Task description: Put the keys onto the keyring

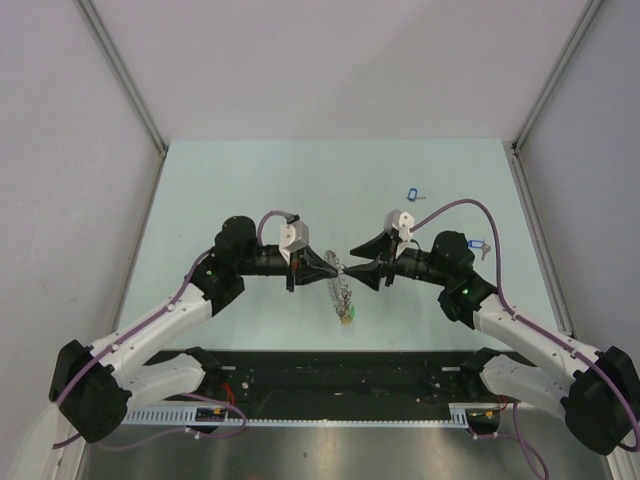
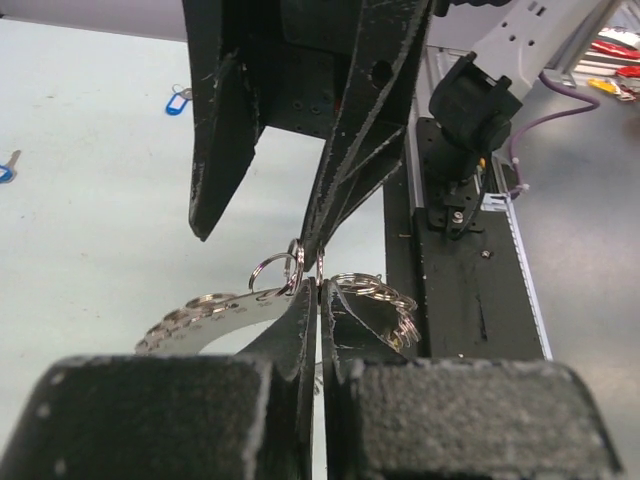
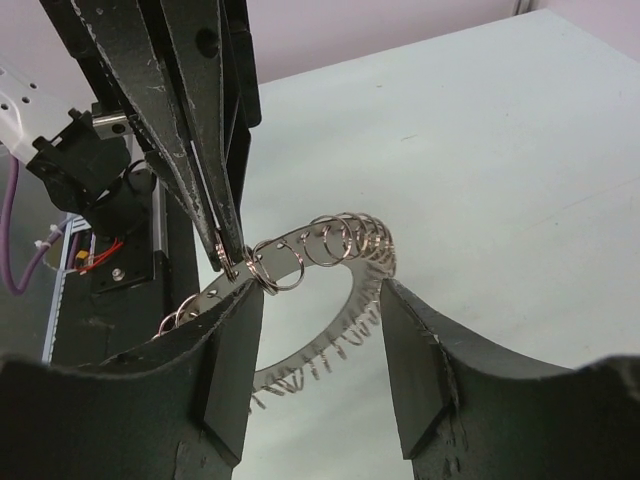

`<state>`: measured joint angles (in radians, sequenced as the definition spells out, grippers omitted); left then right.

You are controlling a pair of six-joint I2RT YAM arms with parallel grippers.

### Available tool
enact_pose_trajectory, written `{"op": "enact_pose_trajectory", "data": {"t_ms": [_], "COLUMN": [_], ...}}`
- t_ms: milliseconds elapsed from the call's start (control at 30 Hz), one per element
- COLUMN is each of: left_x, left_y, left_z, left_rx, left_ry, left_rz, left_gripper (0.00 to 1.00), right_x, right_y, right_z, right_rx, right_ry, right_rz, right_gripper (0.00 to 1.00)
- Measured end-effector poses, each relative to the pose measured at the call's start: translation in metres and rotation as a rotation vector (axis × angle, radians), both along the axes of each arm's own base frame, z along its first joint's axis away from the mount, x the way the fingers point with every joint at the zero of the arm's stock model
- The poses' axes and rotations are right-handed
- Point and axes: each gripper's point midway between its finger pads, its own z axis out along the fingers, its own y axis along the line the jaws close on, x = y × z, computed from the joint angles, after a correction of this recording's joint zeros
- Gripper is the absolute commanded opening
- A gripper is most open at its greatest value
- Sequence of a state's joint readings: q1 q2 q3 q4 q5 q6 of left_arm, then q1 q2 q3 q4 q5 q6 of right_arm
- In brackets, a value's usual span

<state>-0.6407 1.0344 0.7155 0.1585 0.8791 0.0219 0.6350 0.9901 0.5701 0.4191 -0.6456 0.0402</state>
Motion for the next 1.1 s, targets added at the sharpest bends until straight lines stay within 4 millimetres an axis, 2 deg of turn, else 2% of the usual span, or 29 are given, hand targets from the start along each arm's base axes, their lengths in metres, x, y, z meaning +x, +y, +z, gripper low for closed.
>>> {"op": "enact_pose_trajectory", "data": {"t_ms": [200, 367, 533, 633, 900, 1100], "left_x": [-0.007, -0.009, -0.006, -0.001, 0.016, 0.028], "left_y": [-0.003, -0.003, -0.001, 0.002, 0.009, 0.018], "left_z": [-0.007, -0.017, -0.021, -0.021, -0.023, -0.025], "left_rx": [0.009, 0.033, 0.054, 0.064, 0.125, 0.196], "left_ry": [0.03, 0.067, 0.07, 0.048, 0.019, -0.008], "left_rz": [-0.059, -0.077, -0.044, -0.003, 0.101, 0.17], "left_gripper": [0.0, 0.0, 0.0, 0.0, 0.0, 0.0], "right_x": [0.002, 0.015, 0.039, 0.044, 0.025, 0.018], "right_y": [0.001, -0.003, -0.018, -0.025, -0.02, -0.02], "right_z": [0.005, 0.007, -0.012, -0.018, -0.007, -0.006], "right_rx": [0.024, 0.043, 0.006, -0.01, 0.007, 0.003], "right_ry": [0.008, 0.046, 0.127, 0.154, 0.136, 0.142], "right_rz": [-0.011, -0.098, -0.262, -0.296, -0.202, -0.174], "right_gripper": [0.54, 0.52, 0.51, 0.51, 0.51, 0.52]}}
